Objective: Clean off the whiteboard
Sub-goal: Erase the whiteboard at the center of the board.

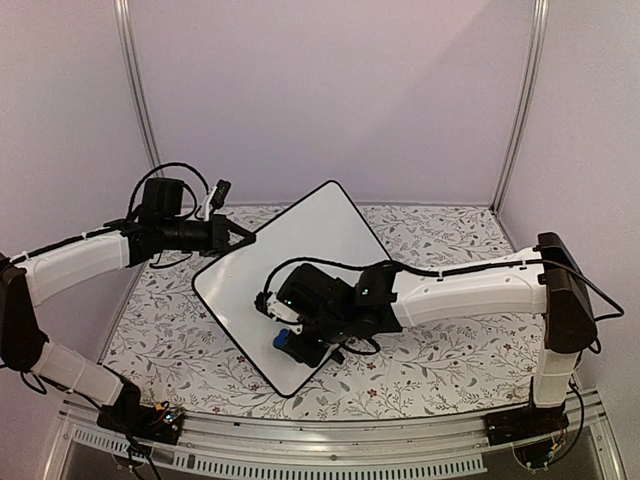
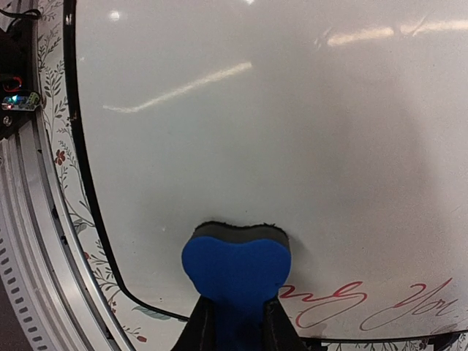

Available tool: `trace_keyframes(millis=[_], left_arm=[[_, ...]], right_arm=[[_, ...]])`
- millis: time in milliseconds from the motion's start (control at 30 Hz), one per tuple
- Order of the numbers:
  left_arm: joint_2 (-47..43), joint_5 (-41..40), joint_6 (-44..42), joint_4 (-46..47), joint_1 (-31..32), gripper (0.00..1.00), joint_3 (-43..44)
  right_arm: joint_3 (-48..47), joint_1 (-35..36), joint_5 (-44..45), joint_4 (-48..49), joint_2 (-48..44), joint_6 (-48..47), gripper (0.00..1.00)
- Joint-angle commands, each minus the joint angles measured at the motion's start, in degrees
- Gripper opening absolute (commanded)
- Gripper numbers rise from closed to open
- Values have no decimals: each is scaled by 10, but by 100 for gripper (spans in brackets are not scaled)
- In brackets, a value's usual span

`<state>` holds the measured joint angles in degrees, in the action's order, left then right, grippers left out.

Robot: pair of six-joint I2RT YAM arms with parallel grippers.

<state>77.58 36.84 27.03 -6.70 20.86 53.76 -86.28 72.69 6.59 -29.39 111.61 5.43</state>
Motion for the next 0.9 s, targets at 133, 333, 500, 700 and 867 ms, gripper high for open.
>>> trace_keyframes(millis=[133, 333, 500, 700, 867], left_arm=[[6, -32, -13, -15, -2, 0, -4], [6, -31, -13, -14, -2, 0, -4], [7, -31, -13, -14, -3, 0, -4], [7, -31, -13, -14, -2, 0, -4], [8, -31, -13, -14, -2, 0, -4]], right_arm=[[30, -4, -14, -6, 5, 14, 8], [51, -3, -18, -5, -1, 21, 8], [67, -3, -22, -6, -10, 27, 8], [85, -4, -23, -8, -20, 34, 8], [93, -3, -23, -10, -26, 37, 7]])
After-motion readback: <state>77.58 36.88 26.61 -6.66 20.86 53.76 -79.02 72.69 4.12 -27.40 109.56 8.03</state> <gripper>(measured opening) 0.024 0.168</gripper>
